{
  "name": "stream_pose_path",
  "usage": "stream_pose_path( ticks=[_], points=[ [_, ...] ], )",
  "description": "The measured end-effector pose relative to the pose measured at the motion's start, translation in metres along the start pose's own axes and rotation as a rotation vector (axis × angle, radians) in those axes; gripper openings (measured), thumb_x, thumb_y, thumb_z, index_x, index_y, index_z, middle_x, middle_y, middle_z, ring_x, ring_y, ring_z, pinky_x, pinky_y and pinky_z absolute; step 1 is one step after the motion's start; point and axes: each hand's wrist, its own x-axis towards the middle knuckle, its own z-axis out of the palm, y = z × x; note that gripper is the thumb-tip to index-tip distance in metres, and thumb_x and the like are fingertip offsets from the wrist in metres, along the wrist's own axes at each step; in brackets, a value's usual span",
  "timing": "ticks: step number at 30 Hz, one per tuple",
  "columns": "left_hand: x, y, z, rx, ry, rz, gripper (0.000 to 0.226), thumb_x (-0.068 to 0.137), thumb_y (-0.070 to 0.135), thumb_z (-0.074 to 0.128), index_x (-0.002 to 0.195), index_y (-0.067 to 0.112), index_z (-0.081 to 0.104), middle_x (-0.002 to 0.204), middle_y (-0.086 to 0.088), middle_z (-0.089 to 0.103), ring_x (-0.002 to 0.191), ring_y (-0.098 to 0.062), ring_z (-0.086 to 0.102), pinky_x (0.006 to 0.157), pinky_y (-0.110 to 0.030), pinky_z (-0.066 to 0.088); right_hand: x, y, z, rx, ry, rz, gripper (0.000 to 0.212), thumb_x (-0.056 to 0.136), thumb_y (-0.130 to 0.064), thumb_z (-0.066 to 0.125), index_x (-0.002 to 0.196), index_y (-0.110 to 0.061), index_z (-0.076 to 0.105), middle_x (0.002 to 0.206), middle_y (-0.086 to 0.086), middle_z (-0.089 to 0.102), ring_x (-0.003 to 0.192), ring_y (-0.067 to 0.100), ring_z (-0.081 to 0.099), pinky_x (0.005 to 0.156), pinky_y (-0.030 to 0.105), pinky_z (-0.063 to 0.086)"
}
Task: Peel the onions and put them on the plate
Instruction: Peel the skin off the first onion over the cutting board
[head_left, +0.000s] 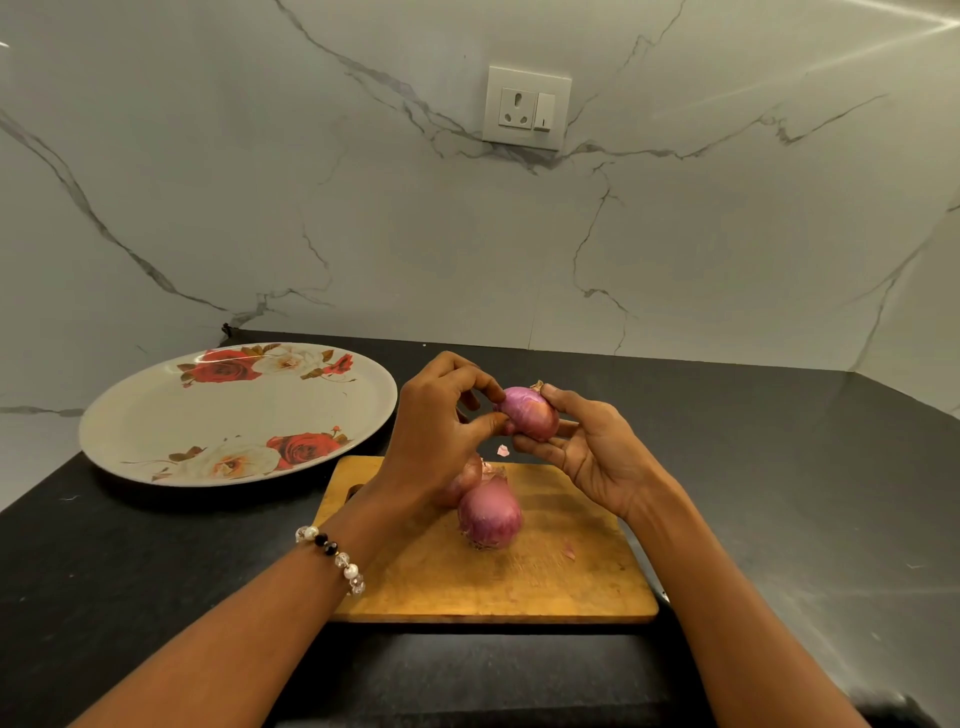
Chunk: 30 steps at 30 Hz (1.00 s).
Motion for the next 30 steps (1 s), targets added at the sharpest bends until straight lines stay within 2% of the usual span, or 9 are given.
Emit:
stream_pose_path(
  ticks=[10,17,20,23,26,30],
  points=[
    [-0.0014,-0.0042,0.0037,0.004,-0.029,0.041,0.017,0.071,0.013,0.081,0.081,0.006,0.069,0.092,0.000,0.059,0.076,-0.006,0.057,0.069,-0.003,0.046,-0.0001,-0.0006,-0.0002,0.009,-0.002,-0.013,0.022,0.095,-0.015,0.060,0.113,-0.002,0.061,0.112,0.025,0.059,0.082,0.030,0.072,0.059,0.030,0.062],
    [-0.0020,0.0006,0.0011,-0.034,-0.082,0.052,0.017,0.072,0.019,0.081,0.082,0.015,0.067,0.095,0.002,0.056,0.083,-0.014,0.058,0.068,-0.017,0.053,0.0006,-0.0004,-0.0016,0.025,0.031,-0.058,0.034,0.084,-0.019,0.068,0.112,-0.001,0.062,0.118,0.028,0.059,0.086,0.032,0.072,0.058,0.031,0.061],
    [-0.0022,0.0019,0.0001,-0.039,-0.094,0.049,0.016,0.073,0.020,0.080,0.080,0.017,0.067,0.092,0.003,0.056,0.082,-0.013,0.057,0.066,-0.019,0.053,0.0012,-0.0007,-0.0039,0.050,0.051,-0.066,0.029,0.088,-0.017,0.067,0.112,-0.001,0.062,0.120,0.029,0.057,0.086,0.034,0.072,0.062,0.034,0.063],
    [-0.0021,0.0030,-0.0028,-0.033,-0.119,0.050,0.014,0.075,0.018,0.079,0.077,0.017,0.065,0.084,0.007,0.057,0.076,-0.012,0.058,0.065,-0.018,0.052,0.0023,-0.0013,-0.0062,0.086,0.091,-0.068,0.023,0.092,-0.015,0.065,0.110,-0.002,0.062,0.117,0.029,0.057,0.085,0.035,0.073,0.067,0.035,0.063],
    [-0.0014,0.0026,-0.0042,-0.011,-0.136,0.035,0.015,0.077,0.016,0.077,0.077,0.018,0.062,0.077,0.011,0.057,0.071,-0.010,0.059,0.064,-0.015,0.051,0.0027,-0.0018,-0.0076,0.107,0.127,-0.077,0.021,0.092,-0.014,0.065,0.110,-0.003,0.062,0.119,0.028,0.056,0.084,0.034,0.073,0.066,0.034,0.063],
    [-0.0014,0.0001,-0.0034,-0.002,-0.145,0.065,0.015,0.078,0.005,0.073,0.087,0.015,0.066,0.084,0.007,0.062,0.075,-0.006,0.060,0.066,-0.008,0.048,0.0034,-0.0016,-0.0081,0.100,0.136,-0.071,0.023,0.091,-0.014,0.066,0.111,-0.003,0.061,0.123,0.028,0.054,0.096,0.039,0.070,0.064,0.034,0.063]
  ],
)
